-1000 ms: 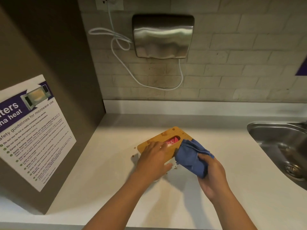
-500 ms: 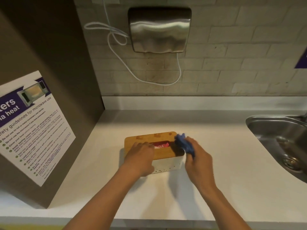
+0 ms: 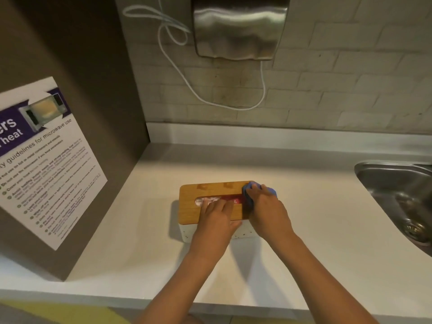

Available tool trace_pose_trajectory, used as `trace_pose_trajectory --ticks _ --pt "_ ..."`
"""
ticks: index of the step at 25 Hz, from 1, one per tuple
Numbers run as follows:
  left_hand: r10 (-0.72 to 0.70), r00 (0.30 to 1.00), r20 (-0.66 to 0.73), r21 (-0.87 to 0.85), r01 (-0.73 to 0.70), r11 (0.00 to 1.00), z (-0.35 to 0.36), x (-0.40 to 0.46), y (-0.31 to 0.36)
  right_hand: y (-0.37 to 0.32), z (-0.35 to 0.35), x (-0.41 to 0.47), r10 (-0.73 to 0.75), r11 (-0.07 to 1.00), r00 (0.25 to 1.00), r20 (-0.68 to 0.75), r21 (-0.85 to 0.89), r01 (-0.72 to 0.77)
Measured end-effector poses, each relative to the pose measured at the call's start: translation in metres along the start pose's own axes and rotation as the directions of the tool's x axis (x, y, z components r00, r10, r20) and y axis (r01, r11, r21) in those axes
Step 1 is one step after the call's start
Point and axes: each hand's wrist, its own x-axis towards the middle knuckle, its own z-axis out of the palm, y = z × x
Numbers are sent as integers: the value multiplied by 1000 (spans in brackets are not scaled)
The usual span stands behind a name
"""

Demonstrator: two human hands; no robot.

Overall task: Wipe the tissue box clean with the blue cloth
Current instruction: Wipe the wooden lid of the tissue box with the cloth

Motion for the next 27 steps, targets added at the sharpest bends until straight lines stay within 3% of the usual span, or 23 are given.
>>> trace_pose_trajectory --ticks 3,7,12,17,23,27 --pt "15 997 -73 28 -13 1000 7 -1 -4 6 -1 -20 -35 999 998 42 11 34" --pt "7 997 -73 -28 -9 1000 3 -4 -2 10 3 22 55 997 998 1 -62 -55" --pt "98 984 -150 63 -90 994 4 -3 -3 -7 10 12 -70 997 996 46 -38 72" --pt "43 989 -142 48 -37 998 9 -4 -6 3 10 29 28 1000 999 -34 10 -27" --pt "28 990 -140 8 -28 1000 12 1 -8 -11 24 19 -171 984 985 -5 40 171" --pt "31 991 -129 41 -26 999 7 -2 -5 -2 18 34 5 997 999 -52 82 -1"
